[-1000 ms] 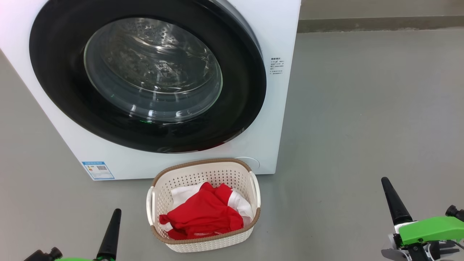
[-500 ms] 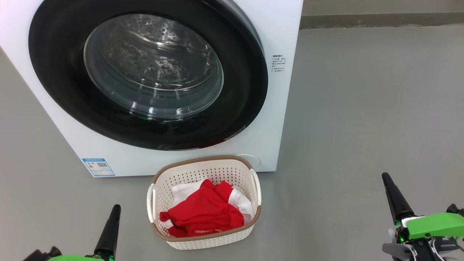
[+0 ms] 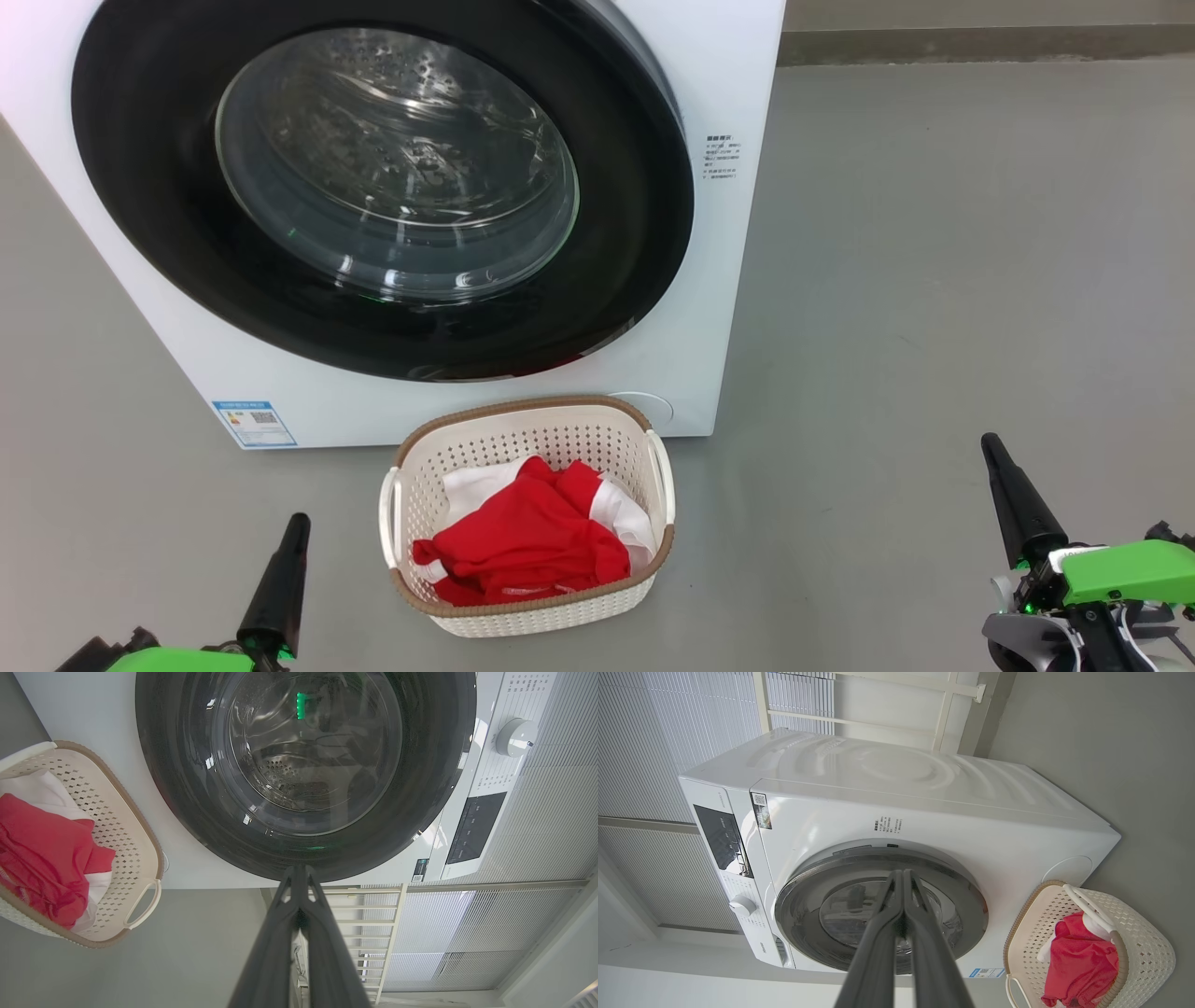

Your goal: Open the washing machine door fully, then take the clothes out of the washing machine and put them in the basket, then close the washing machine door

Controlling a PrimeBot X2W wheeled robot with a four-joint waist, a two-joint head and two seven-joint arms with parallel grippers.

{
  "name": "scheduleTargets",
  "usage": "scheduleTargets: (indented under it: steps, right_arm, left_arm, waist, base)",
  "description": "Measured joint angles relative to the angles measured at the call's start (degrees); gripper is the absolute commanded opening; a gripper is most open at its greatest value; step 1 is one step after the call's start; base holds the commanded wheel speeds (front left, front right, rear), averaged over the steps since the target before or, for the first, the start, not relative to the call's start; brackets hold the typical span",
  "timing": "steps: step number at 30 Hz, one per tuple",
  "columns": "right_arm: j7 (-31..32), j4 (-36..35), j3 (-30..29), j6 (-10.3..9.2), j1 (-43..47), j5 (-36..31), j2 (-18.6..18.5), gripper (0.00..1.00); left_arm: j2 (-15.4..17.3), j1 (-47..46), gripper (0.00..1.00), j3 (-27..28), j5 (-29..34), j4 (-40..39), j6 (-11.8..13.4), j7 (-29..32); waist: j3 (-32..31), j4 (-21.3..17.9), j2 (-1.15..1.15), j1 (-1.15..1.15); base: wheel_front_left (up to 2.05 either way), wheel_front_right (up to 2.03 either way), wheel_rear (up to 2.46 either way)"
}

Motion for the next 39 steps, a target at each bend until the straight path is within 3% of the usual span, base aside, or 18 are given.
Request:
scheduleTargets:
  steps: [39]
  right_arm:
    - [0.0,0.0,-0.04,0.0,0.0,0.0,0.15,0.0]
  left_arm:
    - [0.0,0.0,0.0,0.03,-0.02,0.0,-0.01,0.01]
  waist:
    - [0.0,0.0,0.0,0.0]
  base:
    - [0.0,0.0,0.0]
